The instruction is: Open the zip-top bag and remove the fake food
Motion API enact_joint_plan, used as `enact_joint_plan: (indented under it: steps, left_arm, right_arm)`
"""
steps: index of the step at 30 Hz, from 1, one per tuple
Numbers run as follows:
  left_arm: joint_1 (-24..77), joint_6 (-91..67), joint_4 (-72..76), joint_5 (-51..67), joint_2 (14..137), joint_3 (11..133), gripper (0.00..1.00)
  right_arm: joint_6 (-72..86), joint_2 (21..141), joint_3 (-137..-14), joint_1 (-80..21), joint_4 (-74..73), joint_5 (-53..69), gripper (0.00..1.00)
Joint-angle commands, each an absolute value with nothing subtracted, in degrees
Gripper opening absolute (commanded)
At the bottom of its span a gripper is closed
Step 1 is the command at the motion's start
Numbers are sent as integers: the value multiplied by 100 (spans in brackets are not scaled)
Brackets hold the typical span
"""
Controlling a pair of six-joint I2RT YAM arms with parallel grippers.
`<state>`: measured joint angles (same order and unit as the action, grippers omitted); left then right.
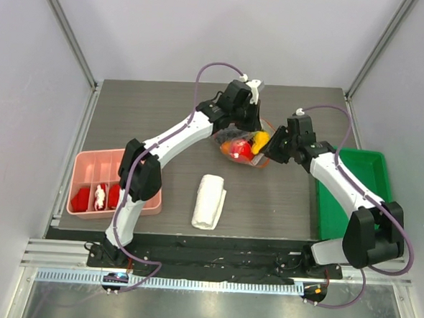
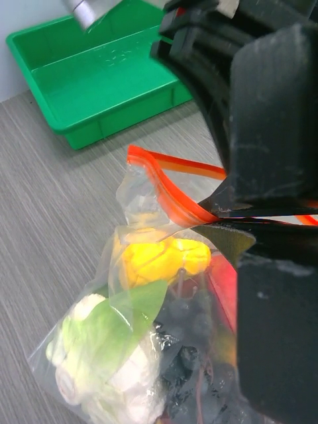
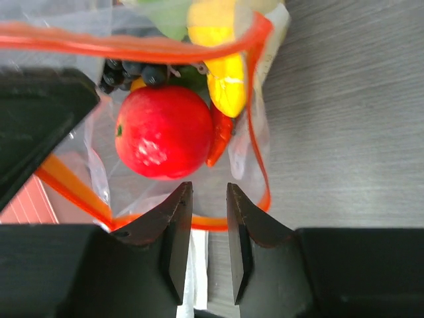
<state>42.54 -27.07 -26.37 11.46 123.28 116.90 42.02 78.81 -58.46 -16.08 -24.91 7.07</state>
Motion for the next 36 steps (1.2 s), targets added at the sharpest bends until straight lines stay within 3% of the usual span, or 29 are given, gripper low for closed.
enact_joint_plan:
  steps: [1, 11, 29, 34, 35, 36]
  left_arm:
    - [4324, -2795, -2303, 1275, 12331, 11804, 0]
    - [4395, -2821, -2241, 1310, 12366, 11751, 0]
    - [4588, -2847, -2224, 1345, 12472, 11760, 0]
    - [4605, -2865, -2224, 1354, 12480, 11751, 0]
    - [4614, -2865, -2224, 1345, 12472, 11734, 0]
    - [4606, -2865, -2215, 1353, 12463, 11716, 0]
  right_arm:
    - [4149, 8068, -5889, -1635, -1776, 729, 33]
    - [3823, 8973, -5950, -1679, -1292, 53, 42]
    - [4218, 9431, -5177, -1714, 974, 228, 52]
    - [4526, 9369, -4975, -1758, 1485, 44, 42]
    - [4544, 9378, -4992, -1749, 1494, 27, 25]
    - [4561, 9369, -4957, -1766, 1572, 26, 16]
